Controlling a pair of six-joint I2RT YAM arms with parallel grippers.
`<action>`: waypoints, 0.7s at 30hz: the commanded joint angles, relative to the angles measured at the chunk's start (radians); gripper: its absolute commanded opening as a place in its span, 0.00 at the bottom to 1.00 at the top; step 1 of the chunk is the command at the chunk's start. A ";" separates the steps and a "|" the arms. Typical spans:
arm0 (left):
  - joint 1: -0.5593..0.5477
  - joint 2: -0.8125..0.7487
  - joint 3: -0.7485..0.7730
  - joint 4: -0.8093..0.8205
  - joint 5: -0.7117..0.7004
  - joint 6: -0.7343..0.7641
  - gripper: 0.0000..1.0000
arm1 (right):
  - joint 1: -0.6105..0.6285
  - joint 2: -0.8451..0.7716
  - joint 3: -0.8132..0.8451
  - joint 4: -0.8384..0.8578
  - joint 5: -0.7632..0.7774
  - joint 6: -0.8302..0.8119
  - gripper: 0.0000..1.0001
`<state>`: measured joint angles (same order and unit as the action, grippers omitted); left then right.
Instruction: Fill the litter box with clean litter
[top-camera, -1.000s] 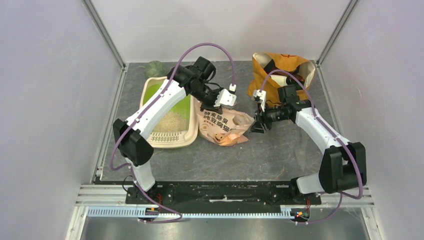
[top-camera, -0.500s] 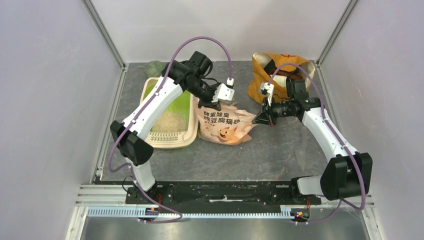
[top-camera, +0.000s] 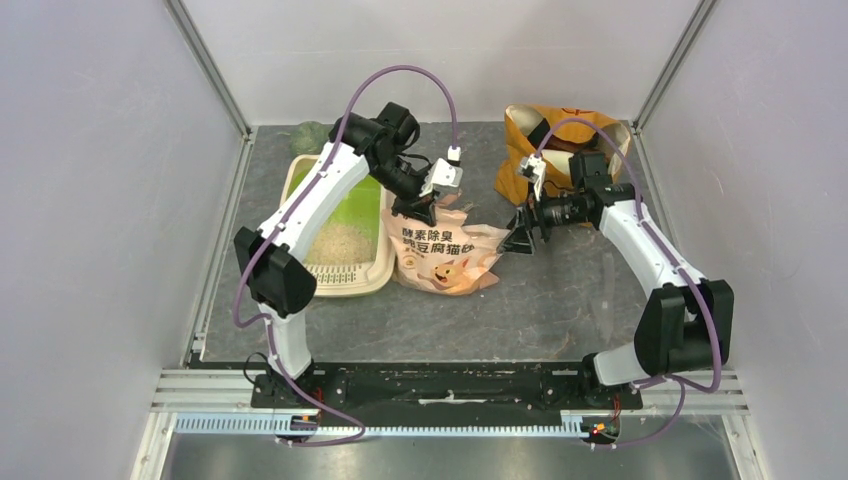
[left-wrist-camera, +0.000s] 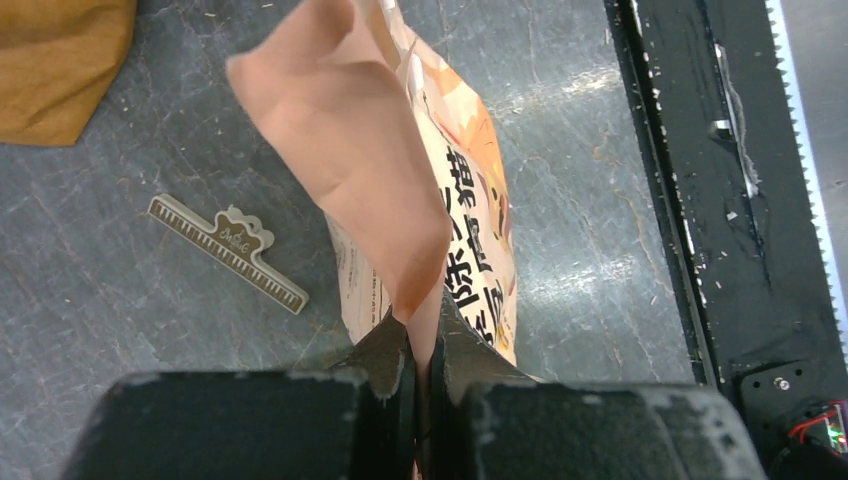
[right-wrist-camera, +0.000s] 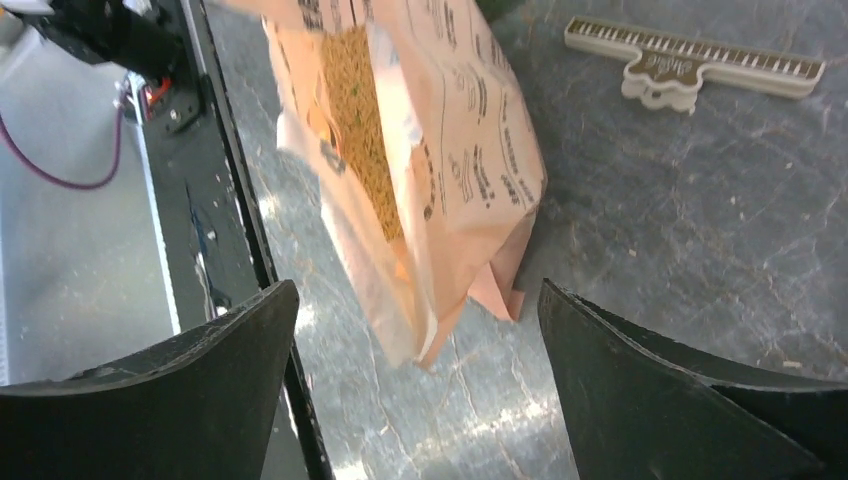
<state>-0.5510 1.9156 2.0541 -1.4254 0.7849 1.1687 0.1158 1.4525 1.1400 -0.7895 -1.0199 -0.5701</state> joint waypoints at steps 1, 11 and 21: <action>-0.007 -0.082 0.014 -0.069 0.055 0.013 0.02 | 0.042 -0.012 0.023 0.244 -0.057 0.225 0.97; -0.006 -0.077 0.021 -0.086 0.030 0.006 0.02 | 0.194 0.044 0.006 0.216 -0.024 0.137 0.78; 0.042 0.059 0.121 -0.061 -0.013 -0.136 0.36 | 0.201 -0.012 -0.011 0.093 -0.027 0.029 0.00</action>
<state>-0.5499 1.9324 2.0888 -1.4902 0.7868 1.1465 0.3172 1.5013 1.1393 -0.6384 -1.0374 -0.4854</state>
